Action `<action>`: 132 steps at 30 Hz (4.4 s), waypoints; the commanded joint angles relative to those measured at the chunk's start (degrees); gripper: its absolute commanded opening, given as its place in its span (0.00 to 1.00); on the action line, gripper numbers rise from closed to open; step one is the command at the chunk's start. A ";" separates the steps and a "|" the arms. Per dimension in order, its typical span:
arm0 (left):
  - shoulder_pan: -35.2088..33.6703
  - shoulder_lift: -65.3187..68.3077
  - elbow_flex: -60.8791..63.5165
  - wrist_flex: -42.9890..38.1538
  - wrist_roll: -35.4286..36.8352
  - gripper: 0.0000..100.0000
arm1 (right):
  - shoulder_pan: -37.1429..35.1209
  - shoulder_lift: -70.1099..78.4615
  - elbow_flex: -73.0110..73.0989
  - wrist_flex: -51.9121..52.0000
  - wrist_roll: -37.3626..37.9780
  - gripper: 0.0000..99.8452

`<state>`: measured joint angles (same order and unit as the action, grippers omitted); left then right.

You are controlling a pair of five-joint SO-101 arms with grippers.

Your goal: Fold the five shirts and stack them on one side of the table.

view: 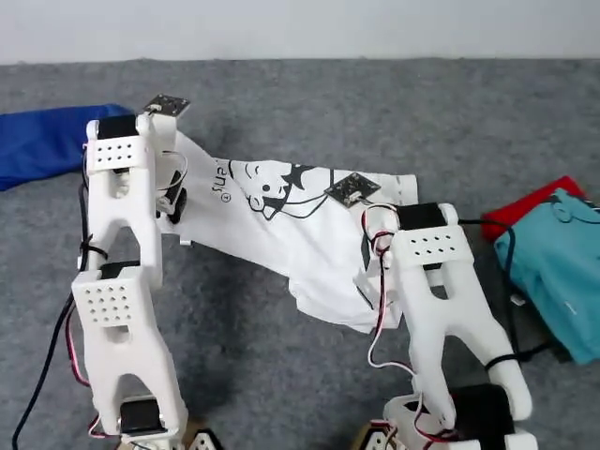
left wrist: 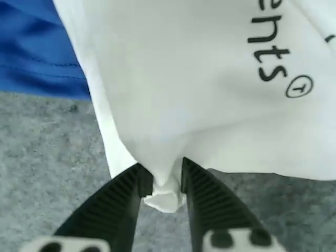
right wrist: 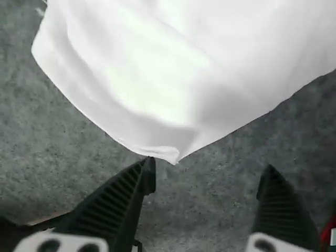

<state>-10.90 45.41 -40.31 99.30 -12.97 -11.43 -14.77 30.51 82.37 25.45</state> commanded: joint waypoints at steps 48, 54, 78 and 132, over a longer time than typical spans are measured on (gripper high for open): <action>-3.25 -4.04 -2.59 1.14 2.64 0.10 | 16.04 51.65 -47.56 -6.64 -10.46 0.01; -3.08 -4.04 -2.59 1.14 2.64 0.10 | 19.91 41.89 -47.56 0.22 -10.46 0.01; 8.70 -2.90 -1.36 0.44 10.02 0.10 | 23.69 28.44 -50.29 19.65 -1.49 0.28; 7.82 -47.38 23.78 0.35 0.44 0.10 | 1.19 -15.96 23.47 2.59 43.25 0.25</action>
<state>-3.16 1.19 -17.19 99.82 -11.82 -9.32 -29.54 53.54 86.15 68.09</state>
